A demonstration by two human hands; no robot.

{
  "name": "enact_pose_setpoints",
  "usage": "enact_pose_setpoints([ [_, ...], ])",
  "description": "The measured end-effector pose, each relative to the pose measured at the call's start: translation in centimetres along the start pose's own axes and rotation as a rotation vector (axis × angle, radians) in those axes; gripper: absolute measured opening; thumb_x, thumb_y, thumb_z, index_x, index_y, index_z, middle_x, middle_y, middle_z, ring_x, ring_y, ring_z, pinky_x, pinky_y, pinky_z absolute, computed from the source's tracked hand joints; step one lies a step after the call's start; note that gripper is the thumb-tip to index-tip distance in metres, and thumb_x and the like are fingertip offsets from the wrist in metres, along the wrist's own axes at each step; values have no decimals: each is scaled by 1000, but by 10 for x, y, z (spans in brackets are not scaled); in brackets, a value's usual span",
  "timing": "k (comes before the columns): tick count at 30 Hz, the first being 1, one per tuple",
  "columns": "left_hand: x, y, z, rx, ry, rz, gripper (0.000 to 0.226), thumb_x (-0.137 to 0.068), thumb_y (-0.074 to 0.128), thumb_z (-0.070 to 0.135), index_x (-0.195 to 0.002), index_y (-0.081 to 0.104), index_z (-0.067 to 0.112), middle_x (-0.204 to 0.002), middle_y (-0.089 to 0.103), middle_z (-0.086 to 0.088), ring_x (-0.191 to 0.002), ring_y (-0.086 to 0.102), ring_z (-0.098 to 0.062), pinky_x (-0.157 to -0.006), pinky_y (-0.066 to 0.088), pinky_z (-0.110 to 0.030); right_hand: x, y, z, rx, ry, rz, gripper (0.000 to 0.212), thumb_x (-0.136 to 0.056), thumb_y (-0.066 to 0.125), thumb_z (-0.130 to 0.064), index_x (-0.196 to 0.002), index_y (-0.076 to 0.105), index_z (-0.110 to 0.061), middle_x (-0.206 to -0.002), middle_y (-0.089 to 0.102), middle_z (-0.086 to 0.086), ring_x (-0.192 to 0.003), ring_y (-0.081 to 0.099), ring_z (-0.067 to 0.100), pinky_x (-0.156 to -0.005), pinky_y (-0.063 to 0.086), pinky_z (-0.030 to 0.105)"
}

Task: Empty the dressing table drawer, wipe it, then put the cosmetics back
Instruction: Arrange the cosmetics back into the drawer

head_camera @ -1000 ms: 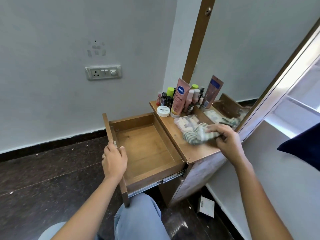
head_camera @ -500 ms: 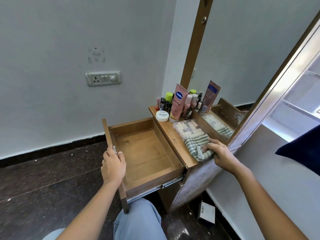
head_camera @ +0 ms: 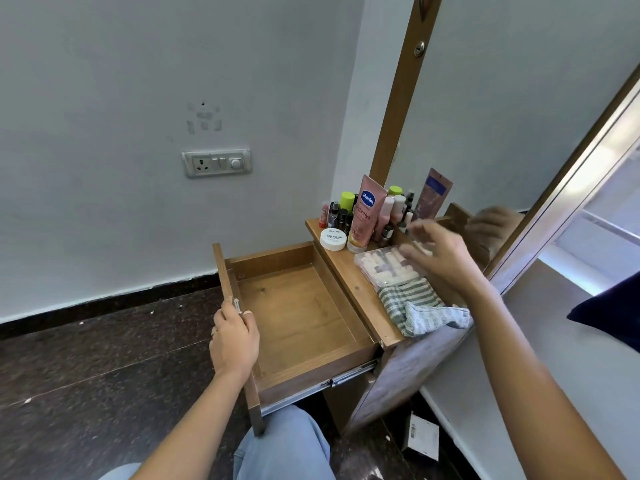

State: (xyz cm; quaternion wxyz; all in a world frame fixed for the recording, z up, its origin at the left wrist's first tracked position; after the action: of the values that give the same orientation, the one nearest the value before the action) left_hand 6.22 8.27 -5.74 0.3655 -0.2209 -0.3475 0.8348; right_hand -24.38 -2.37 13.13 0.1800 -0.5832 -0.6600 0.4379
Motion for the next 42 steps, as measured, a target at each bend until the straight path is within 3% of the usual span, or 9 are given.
enact_pose_setpoints([
  [4, 1, -1, 1, 5, -12, 6, 44, -100, 40, 24, -140, 37, 6, -130, 50, -22, -104, 58, -42, -78, 50, -50, -57, 21, -31, -276, 156, 258, 46, -87, 66, -32, -126, 50, -14, -111, 60, -1, -98, 60, 12, -74, 48, 15],
  [8, 2, -2, 1, 22, -17, 8, 44, -100, 40, 25, -141, 36, 7, -131, 50, -21, -104, 58, -41, -77, 51, -49, -105, 45, -41, -200, 166, 300, 49, -88, 65, -34, -128, 50, -11, -117, 60, 8, -102, 59, 20, -80, 53, 29],
  [11, 2, -2, 0, 39, -13, 16, 44, -100, 40, 25, -141, 37, 8, -131, 50, -21, -103, 59, -40, -75, 53, -49, -122, 56, -39, -80, 205, 341, 37, -84, 65, -33, -112, 60, -10, -107, 65, 10, -92, 62, 22, -76, 57, 40],
  [16, 1, -1, -1, 51, -8, 25, 44, -100, 40, 26, -141, 37, 9, -130, 52, -20, -101, 60, -37, -73, 54, -47, -128, 63, -31, 128, 252, 358, 19, -90, 57, -13, -104, 67, -6, -100, 67, 13, -80, 61, 21, -64, 55, 32],
  [24, -2, 1, -3, 98, -19, 37, 40, -100, 40, 20, -139, 39, 11, -130, 51, -18, -104, 60, -38, -74, 54, -49, -87, 12, -95, -17, -17, 423, 20, -90, 57, -16, -106, 67, -12, -95, 68, 2, -81, 62, 14, -68, 55, 28],
  [30, -1, -3, -2, 151, -35, 39, 39, -101, 36, 18, -139, 40, 13, -132, 51, -16, -109, 57, -39, -81, 52, -49, -54, 73, -127, 24, -108, -122, 20, -84, 61, -9, -102, 69, -8, -87, 66, 2, -72, 57, 11, -56, 41, 7],
  [34, -1, -3, -4, 157, -32, 38, 40, -100, 38, 19, -140, 40, 14, -134, 50, -15, -110, 57, -35, -83, 52, -48, -37, 158, -103, -12, -8, -472, 19, -86, 59, -5, -104, 66, -6, -97, 67, 7, -86, 63, 17, -68, 50, 23],
  [39, -1, -1, -4, 128, -46, 54, 38, -101, 39, 22, -138, 39, 16, -135, 51, -13, -111, 58, -33, -82, 54, -47, -29, 210, -83, -132, 170, -565, 19, -85, 62, -4, -104, 59, -10, -106, 67, 11, -89, 68, 20, -63, 54, 25],
  [42, -1, 0, -4, 127, -50, 58, 38, -101, 38, 23, -139, 39, 17, -135, 51, -12, -110, 58, -32, -81, 54, -46, -20, 230, -73, -186, 270, -568, 41, -79, 69, -1, -114, 50, -12, -113, 63, 9, -92, 66, 19, -68, 58, 29],
])
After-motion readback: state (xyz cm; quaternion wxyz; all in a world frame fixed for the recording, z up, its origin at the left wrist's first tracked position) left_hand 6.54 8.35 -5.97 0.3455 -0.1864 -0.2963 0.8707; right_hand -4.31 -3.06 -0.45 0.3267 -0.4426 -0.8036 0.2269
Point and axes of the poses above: each hand's wrist, its own x-axis away from the middle knuckle, its own y-axis out of the palm, z = x × y, the point moved 1 cm from there along -x, towards the middle knuckle
